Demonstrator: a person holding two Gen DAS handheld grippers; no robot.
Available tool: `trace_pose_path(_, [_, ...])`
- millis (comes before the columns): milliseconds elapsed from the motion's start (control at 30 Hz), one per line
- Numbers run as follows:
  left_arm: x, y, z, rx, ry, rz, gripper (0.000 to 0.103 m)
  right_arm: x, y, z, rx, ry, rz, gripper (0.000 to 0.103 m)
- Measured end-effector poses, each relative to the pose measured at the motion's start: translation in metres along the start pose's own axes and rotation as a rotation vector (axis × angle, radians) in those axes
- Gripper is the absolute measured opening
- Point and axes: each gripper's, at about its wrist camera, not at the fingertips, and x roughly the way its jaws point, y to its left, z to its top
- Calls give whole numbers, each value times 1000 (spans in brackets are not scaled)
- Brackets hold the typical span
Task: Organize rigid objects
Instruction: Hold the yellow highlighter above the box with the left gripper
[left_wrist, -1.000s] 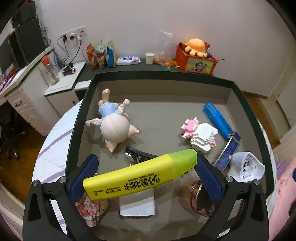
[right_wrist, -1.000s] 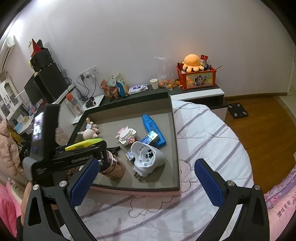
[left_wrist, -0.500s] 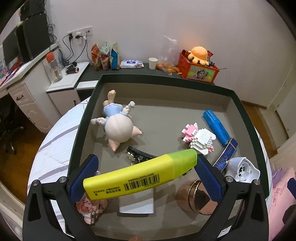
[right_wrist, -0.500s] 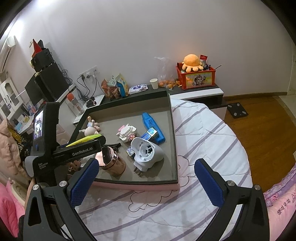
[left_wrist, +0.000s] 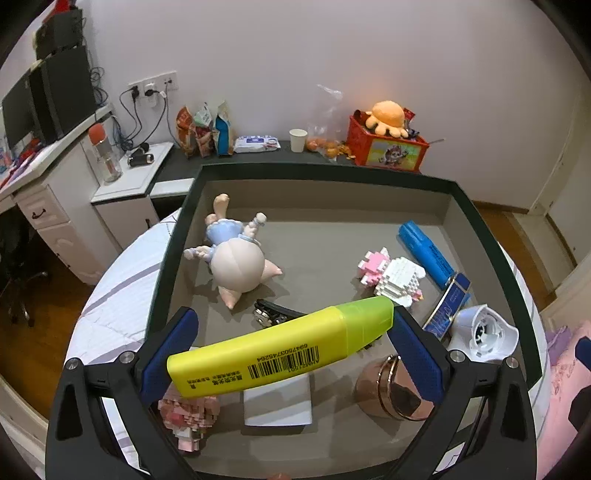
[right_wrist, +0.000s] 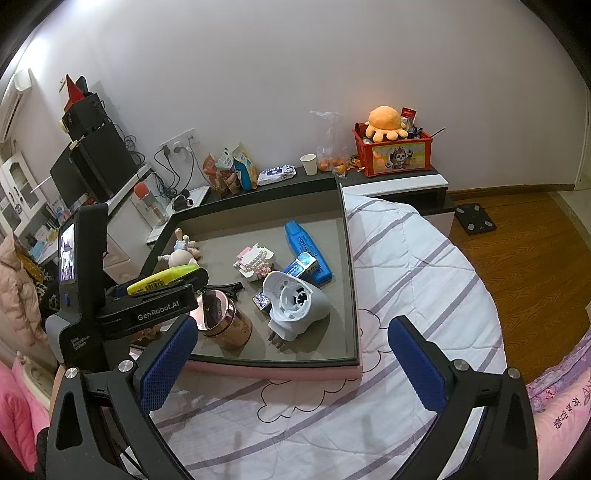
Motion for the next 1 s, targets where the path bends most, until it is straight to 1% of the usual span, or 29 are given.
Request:
trace_pose_path(67, [-1, 2, 1, -13, -1, 19, 103, 0, 0, 0, 1, -2, -1, 103])
trace_pose_path(133, [3, 4, 2, -18, 32, 33, 103, 0, -1, 0, 1, -1, -2, 103])
trace_pose_path(267, [7, 4, 0, -16, 67, 33, 103, 1, 0, 0, 1, 0, 1, 103])
trace_pose_path(367, [8, 1, -1, -5, 73, 49, 103, 0, 2, 0, -6, 1, 3, 103])
trace_pose_path(533, [6, 2, -1, -11, 73, -24, 103, 0, 2, 1, -8, 1, 3, 103])
trace_pose_path(600, [6, 1, -2, -9, 71, -18, 103, 0, 2, 1, -7, 0, 3, 103])
trace_pose_path(700, [7, -2, -4, 12, 75, 11, 103, 0, 2, 1, -8, 1, 3, 103])
trace_pose_path(933, [1, -4, -8, 29, 61, 14, 103, 0, 3, 2, -12, -1, 5, 103])
trace_pose_path(1000, [-6, -5, -9, 31, 38, 21, 103, -1, 4, 1, -15, -1, 5, 103])
